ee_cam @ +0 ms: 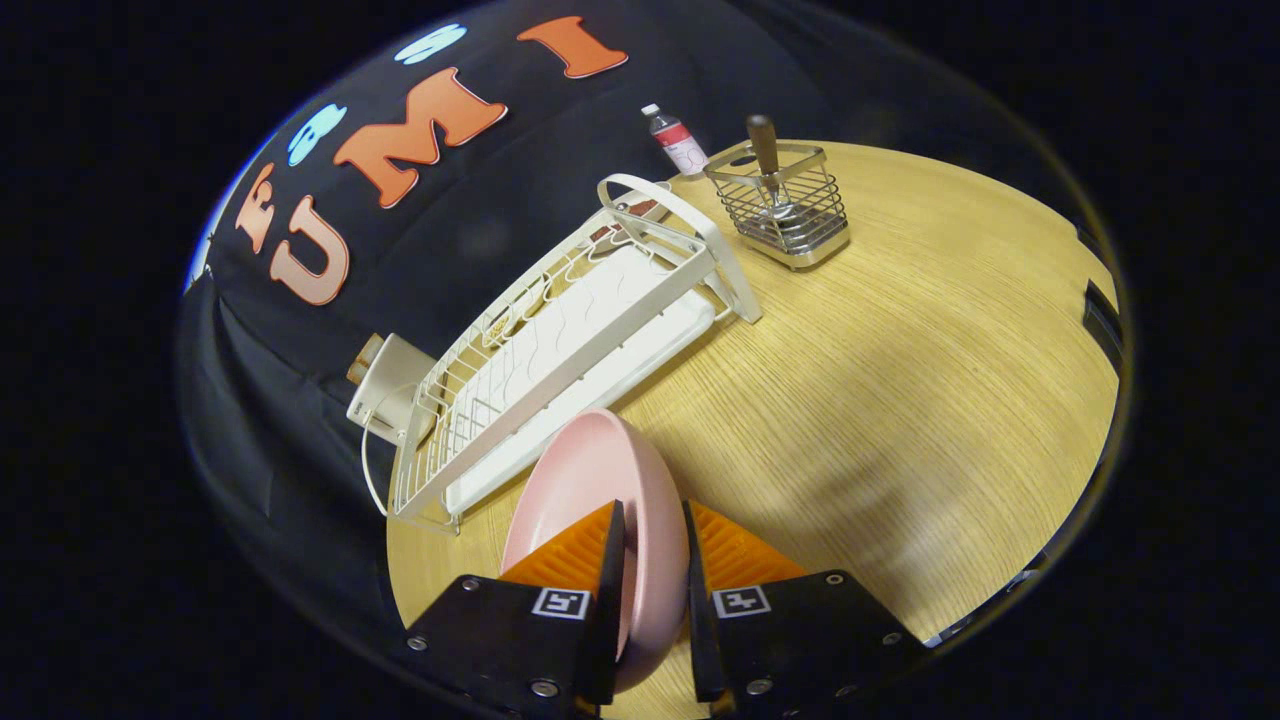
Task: Take the plate from the dish rack, then take the spoon from the basket and place it into the plate.
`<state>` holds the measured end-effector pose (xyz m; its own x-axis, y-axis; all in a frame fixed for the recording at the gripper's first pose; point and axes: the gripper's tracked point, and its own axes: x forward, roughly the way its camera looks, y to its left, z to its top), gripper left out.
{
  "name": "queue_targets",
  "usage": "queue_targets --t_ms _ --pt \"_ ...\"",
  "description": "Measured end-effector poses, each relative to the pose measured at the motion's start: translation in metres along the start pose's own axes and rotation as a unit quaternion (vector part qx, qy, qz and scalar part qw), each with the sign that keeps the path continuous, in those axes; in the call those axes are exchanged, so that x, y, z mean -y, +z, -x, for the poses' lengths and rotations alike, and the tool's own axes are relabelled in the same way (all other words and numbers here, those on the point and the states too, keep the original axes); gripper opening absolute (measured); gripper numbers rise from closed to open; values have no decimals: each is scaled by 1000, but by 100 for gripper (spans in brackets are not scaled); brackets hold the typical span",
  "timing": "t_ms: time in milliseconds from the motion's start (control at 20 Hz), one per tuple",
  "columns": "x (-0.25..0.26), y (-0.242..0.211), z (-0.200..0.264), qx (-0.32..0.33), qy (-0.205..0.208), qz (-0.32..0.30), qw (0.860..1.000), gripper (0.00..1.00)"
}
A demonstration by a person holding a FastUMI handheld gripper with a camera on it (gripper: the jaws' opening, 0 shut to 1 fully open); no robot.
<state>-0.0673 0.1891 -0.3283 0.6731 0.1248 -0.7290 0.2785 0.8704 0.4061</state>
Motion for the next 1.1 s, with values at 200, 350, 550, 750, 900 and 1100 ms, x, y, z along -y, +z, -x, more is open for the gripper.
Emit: queue_targets --t_ms 200,350,550,750,900,1100 --pt "10 -2 -3 -8 -17 5 1000 38" --pt "24 -3 -1 -10 -46 29 998 44" --pt "27 26 10 21 -51 48 997 66" --pt "37 71 36 67 -68 90 991 87" --pt "47 110 55 105 -82 143 981 98" --pt "57 161 72 152 -95 193 965 98"
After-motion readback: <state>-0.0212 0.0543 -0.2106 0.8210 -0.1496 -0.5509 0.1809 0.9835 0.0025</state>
